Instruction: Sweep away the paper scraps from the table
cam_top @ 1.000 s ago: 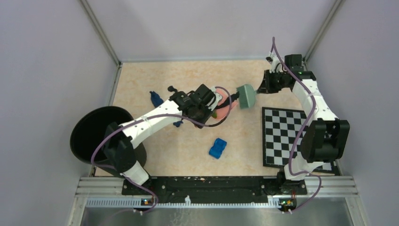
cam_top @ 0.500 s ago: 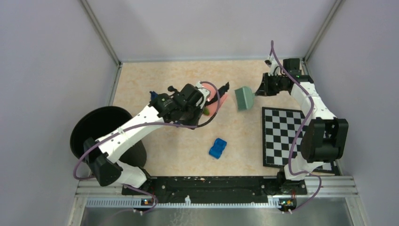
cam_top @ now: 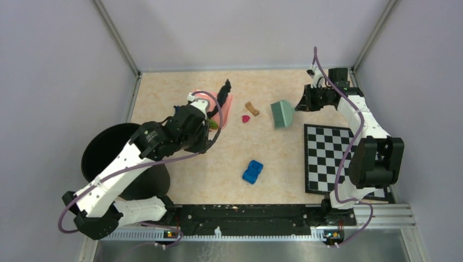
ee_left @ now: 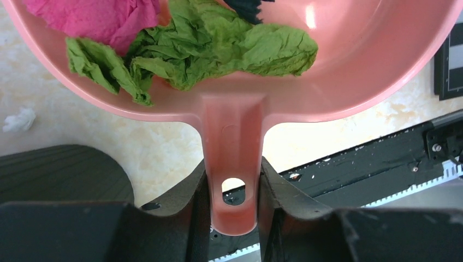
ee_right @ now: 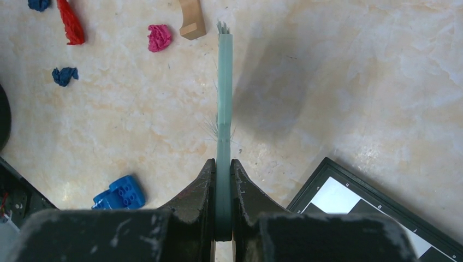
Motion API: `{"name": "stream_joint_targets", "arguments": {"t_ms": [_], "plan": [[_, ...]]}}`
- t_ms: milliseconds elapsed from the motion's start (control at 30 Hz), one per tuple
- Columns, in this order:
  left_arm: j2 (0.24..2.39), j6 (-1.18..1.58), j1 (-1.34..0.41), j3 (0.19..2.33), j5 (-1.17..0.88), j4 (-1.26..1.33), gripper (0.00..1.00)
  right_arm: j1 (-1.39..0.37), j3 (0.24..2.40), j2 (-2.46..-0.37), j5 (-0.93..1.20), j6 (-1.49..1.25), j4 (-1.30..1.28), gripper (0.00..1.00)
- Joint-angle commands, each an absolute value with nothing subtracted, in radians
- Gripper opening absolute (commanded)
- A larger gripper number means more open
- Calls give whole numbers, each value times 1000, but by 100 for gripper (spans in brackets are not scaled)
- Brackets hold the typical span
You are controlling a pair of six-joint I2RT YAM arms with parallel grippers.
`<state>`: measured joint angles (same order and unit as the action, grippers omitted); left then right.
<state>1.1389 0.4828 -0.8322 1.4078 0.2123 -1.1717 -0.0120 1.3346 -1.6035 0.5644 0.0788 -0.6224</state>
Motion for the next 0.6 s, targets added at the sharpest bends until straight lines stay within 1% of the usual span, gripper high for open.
{"name": "stream_joint_targets", "arguments": {"t_ms": [0, 267, 567], "plan": [[1076, 584, -834, 1430, 299, -1202, 0, -17, 1334, -1565, 595, 97, -598, 0], [959, 718, -834, 1420, 360, -1213, 0, -17, 1338, -1574, 595, 99, -605, 0], [776, 853, -834, 1371, 457, -1111, 0, -17, 1341, -1587, 596, 103, -612, 0]]}}
